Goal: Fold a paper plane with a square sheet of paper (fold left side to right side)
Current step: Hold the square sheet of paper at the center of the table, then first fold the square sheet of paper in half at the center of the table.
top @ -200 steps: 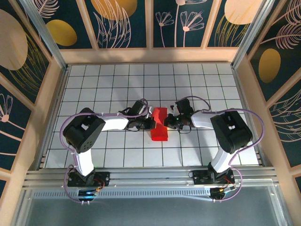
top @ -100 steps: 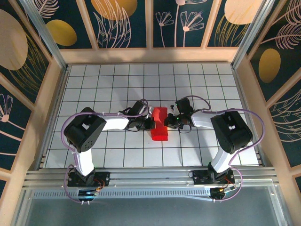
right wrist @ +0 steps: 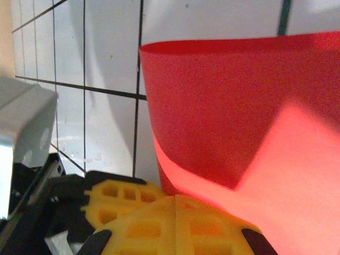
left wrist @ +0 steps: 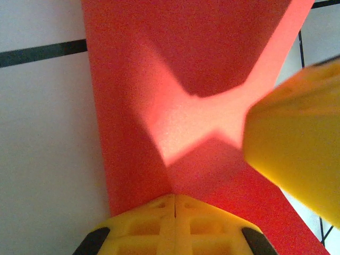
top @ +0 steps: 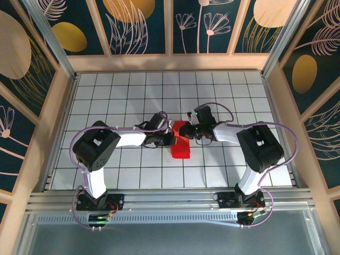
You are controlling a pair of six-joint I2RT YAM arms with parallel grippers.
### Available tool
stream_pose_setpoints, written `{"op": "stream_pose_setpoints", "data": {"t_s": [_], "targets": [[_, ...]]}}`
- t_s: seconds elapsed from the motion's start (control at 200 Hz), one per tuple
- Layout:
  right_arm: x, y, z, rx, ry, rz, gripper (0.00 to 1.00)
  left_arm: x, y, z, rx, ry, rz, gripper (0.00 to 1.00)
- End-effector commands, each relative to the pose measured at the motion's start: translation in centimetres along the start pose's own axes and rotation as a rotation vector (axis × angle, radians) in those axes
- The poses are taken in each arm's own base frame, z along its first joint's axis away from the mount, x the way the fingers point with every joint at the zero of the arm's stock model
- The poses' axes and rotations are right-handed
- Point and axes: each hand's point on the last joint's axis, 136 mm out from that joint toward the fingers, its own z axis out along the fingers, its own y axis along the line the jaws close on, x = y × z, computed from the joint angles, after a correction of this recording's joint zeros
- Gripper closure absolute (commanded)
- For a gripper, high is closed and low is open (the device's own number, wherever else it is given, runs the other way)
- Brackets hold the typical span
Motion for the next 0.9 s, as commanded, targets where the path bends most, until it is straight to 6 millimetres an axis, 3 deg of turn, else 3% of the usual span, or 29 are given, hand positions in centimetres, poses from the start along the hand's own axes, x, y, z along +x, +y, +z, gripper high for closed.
{"op": "stream_pose_setpoints", "data": {"t_s": [0.0,0.27,0.551,0.891], "targets": [[-0.4,0.5,1.2,-0.028,0.006,-0.005,1.0,2.8,3.2,1.2,-0.102,0.093,-0.049,1.0],[1.0,-3.3,2.7,0.092,0.06,0.052,1.0,3.5,2.8,1.0,-0.075,0.108,-0.058,1.0],[2.3,-7.3,2.6,0.204,0.108,0.096,1.0,6.6,3.2,0.2,-0.045,0.163,-0.109,1.0],[2.4,-8.0,2.4,0.215,0.115,0.095,1.0,10.9,3.2,-2.0,-0.05,0.206,-0.141,1.0]]}}
